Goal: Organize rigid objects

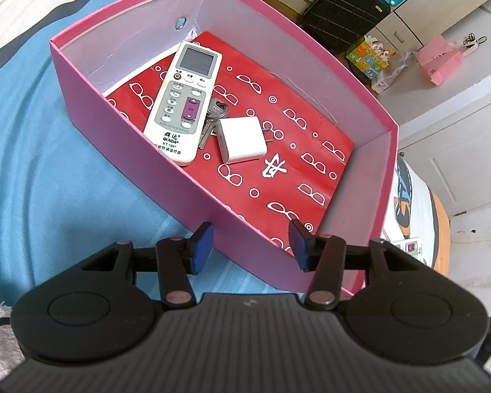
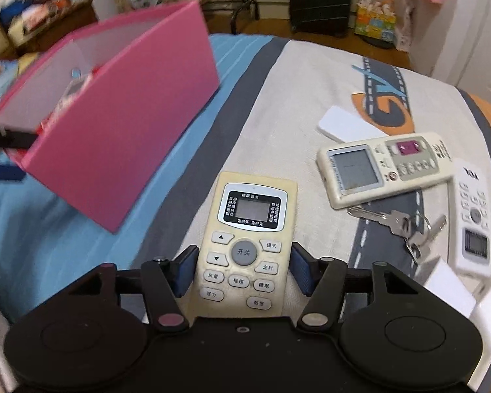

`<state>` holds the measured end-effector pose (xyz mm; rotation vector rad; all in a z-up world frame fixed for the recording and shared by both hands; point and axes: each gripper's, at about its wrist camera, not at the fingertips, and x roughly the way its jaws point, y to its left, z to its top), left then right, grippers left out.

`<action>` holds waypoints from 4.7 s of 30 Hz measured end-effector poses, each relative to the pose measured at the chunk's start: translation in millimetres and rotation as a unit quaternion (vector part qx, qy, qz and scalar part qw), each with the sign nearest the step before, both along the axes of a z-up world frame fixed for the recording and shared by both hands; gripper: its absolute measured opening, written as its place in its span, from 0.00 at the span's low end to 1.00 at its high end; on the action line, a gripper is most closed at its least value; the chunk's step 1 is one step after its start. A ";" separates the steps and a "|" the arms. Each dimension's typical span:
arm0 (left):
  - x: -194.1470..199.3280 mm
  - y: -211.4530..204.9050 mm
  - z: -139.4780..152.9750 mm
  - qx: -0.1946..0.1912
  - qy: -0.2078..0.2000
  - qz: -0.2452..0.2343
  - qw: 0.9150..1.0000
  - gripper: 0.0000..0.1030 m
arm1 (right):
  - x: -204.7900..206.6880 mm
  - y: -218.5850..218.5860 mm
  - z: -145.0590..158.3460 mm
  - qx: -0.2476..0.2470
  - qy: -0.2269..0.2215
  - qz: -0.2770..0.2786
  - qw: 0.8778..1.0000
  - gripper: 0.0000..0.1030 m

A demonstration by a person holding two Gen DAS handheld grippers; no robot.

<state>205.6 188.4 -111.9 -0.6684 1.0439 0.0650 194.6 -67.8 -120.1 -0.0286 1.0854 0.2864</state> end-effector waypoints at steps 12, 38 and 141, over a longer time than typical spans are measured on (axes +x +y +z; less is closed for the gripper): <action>-0.4 8.8 -3.3 -0.034 0.008 0.008 0.999 0.45 | -6.0 -21.1 113.2 0.156 -0.112 0.030 0.981 0.63; 0.2 15.9 -10.4 -0.059 0.003 -0.003 0.998 0.44 | 147.6 229.9 47.5 -0.181 -0.008 0.372 0.910 0.63; 0.5 21.2 -2.3 -0.061 0.002 0.007 0.998 0.41 | 4.7 81.5 139.9 0.100 -0.089 0.215 0.967 0.55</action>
